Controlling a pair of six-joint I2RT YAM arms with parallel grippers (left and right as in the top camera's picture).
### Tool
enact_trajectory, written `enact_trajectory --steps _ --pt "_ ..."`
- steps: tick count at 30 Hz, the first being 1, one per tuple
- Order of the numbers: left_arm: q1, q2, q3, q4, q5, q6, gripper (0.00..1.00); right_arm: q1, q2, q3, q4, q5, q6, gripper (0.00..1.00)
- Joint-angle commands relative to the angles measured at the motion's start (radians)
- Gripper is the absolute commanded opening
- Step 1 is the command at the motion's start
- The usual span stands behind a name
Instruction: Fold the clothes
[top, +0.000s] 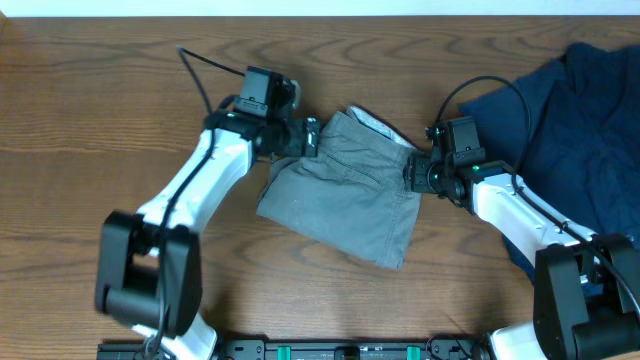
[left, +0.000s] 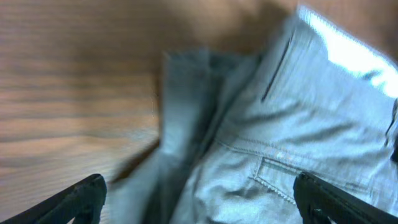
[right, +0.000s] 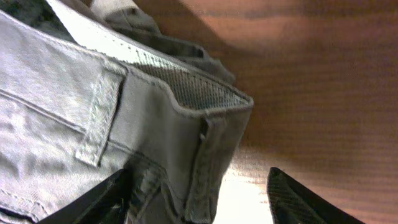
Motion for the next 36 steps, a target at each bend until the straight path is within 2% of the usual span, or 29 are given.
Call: enact_trajectory --steps 1,4,9,12,14,18,20,21,25,28,32,36 --pt "0.003 0.072 0.003 -0.002 0.078 0.076 0.99 -0.014 -0.059 0.01 -0.018 -0.006 -0.004 0.75" --pt "0.005 0.128 0.003 0.003 0.078 0.107 0.99 -0.027 -0.121 0.01 -0.051 -0.006 -0.004 0.8" --pt "0.004 0.209 0.003 0.009 0.121 0.106 1.0 -0.036 -0.2 0.01 -0.092 -0.006 -0.004 0.8" --pt "0.001 0.255 0.002 0.01 0.236 0.106 0.89 -0.035 -0.229 0.01 -0.108 -0.006 -0.003 0.8" --pt "-0.004 0.275 0.002 0.01 0.276 0.106 0.74 -0.036 -0.244 0.01 -0.119 -0.006 -0.004 0.79" --pt "0.0 0.264 0.007 0.017 0.28 0.107 0.32 -0.036 -0.26 0.01 -0.136 -0.006 -0.004 0.79" --pt "0.021 0.241 0.018 0.021 0.279 0.107 0.19 -0.035 -0.26 0.01 -0.14 -0.006 -0.004 0.79" --pt "0.036 0.226 0.027 0.021 0.279 0.106 0.09 -0.035 -0.26 0.01 -0.147 -0.006 -0.004 0.8" --pt "0.121 0.156 0.051 0.034 0.265 0.106 0.06 -0.036 -0.26 0.01 -0.176 -0.006 -0.004 0.79" --pt "0.214 0.101 0.052 0.056 0.184 0.074 0.06 -0.036 -0.26 0.01 -0.189 -0.006 -0.004 0.79" --pt "0.376 0.051 0.052 0.066 0.055 0.024 0.06 -0.036 -0.26 0.01 -0.196 -0.006 -0.004 0.79" --pt "0.555 0.047 0.052 0.074 0.003 -0.031 0.06 -0.037 -0.26 0.01 -0.198 -0.006 -0.004 0.79"
